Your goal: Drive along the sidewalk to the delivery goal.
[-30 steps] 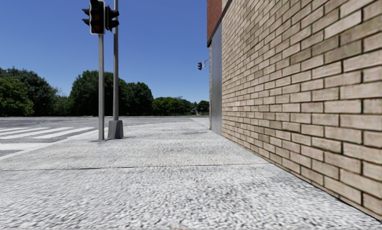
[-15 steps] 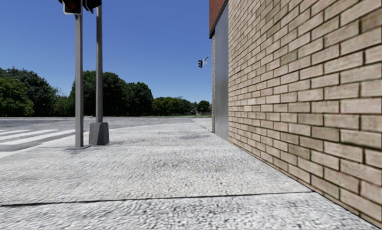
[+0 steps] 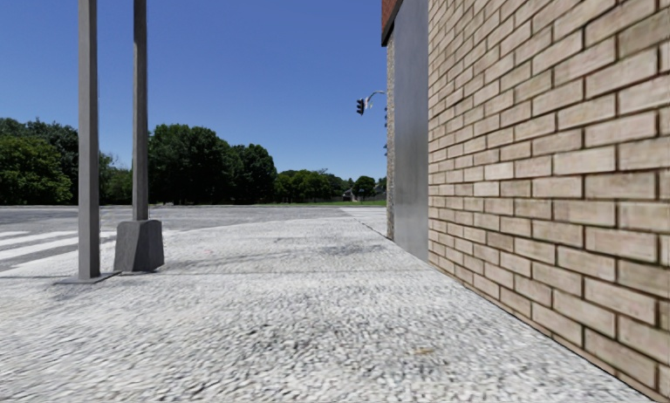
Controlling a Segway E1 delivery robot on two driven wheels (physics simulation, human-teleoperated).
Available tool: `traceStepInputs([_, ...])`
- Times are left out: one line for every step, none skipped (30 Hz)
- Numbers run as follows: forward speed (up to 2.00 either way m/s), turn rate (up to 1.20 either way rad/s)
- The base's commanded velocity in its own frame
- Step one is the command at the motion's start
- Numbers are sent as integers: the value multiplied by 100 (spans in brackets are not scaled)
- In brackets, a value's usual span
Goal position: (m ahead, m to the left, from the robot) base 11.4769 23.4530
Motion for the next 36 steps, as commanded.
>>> traceStepInputs([200,0])
traceStepInputs([200,0])
traceStepInputs([200,0])
traceStepInputs([200,0])
traceStepInputs([200,0])
traceStepInputs([200,0])
traceStepInputs([200,0])
traceStepInputs([200,0])
traceStepInputs([200,0])
traceStepInputs([200,0])
traceStepInputs([200,0])
traceStepInputs([200,0])
traceStepInputs([200,0])
traceStepInputs([200,0])
traceStepInputs([200,0])
traceStepInputs([200,0])
traceStepInputs([200,0])
traceStepInputs([200,0])
traceStepInputs([200,0])
traceStepInputs([200,0])
traceStepInputs([200,0])
traceStepInputs([200,0])
traceStepInputs([200,0])
traceStepInputs([200,0])
traceStepInputs([200,0])
traceStepInputs([200,0])
traceStepInputs([200,0])
traceStepInputs([200,0])
traceStepInputs([200,0])
traceStepInputs([200,0])
traceStepInputs([200,0])
traceStepInputs([200,0])
traceStepInputs([200,0])
traceStepInputs([200,0])
traceStepInputs([200,0])
traceStepInputs([200,0])
